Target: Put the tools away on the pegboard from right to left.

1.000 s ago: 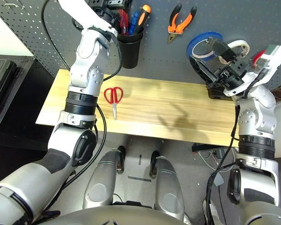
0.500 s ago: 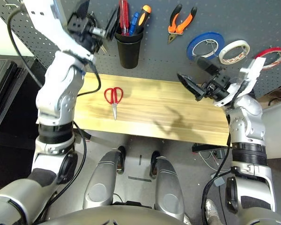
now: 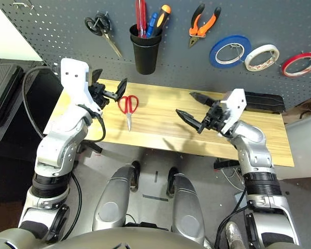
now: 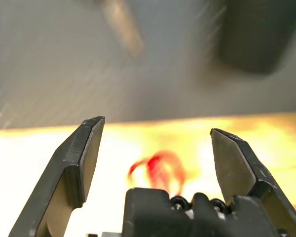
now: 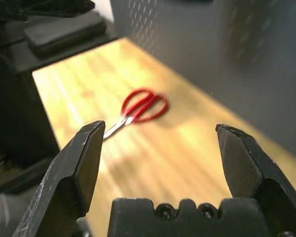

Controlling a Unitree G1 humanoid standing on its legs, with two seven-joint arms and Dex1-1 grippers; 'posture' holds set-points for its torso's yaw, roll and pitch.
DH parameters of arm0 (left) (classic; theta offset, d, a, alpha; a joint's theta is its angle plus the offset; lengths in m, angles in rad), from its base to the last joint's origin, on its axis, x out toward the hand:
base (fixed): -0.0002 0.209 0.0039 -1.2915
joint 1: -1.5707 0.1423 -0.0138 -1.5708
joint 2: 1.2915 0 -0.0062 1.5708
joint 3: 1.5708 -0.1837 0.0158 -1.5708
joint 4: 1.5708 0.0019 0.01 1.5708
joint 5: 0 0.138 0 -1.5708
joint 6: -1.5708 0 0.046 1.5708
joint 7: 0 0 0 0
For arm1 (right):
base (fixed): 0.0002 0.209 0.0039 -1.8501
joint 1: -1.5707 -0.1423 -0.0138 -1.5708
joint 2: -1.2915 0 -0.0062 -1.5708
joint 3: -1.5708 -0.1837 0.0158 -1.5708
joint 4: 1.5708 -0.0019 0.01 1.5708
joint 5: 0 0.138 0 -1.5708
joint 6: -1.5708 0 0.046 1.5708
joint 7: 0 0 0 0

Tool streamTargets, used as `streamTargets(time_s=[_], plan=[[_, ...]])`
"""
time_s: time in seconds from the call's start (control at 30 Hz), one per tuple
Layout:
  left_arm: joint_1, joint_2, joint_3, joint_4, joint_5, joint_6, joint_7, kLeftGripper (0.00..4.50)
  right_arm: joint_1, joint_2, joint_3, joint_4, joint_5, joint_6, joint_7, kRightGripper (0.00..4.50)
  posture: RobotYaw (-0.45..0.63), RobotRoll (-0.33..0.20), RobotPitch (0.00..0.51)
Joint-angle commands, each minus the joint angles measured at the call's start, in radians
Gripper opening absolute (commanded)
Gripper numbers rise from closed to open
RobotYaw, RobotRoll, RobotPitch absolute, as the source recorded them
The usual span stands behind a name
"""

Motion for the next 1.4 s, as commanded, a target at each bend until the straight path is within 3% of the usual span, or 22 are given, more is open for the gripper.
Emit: streamTargets(time_s=[0.03, 0.27, 0.47, 0.97, 1.4], plan=[[0.019, -0.022, -0.010, 0.066, 0.033, 0.028, 0.021, 4.46, 0.021, 0.011, 0.036, 0.035, -0.059, -0.030, -0.032, 4.50, 0.28, 0.000, 0.358], [0.006, -0.069, 0.008, 0.237, 0.064, 0.018, 0.065, 4.46, 0.029, 0.087, 0.075, 0.113, -0.165, -0.080, -0.182, 4.50, 0.30, 0.000, 0.378], [-0.079, -0.075, 0.047, 0.472, 0.068, -0.032, 0.083, 4.46, 0.053, 0.144, 0.127, 0.129, -0.234, -0.085, -0.276, 4.50, 0.28, 0.000, 0.396], [-0.293, -0.095, 0.119, 0.925, 0.057, -0.266, 0.103, 4.46, 0.089, 0.206, 0.173, 0.122, -0.298, -0.067, -0.405, 4.50, 0.23, 0.000, 0.418], [-0.416, -0.105, 0.143, 1.265, 0.067, -0.403, 0.124, 4.46, 0.105, 0.225, 0.177, 0.032, -0.324, -0.027, -0.487, 4.50, 0.16, 0.000, 0.403]])
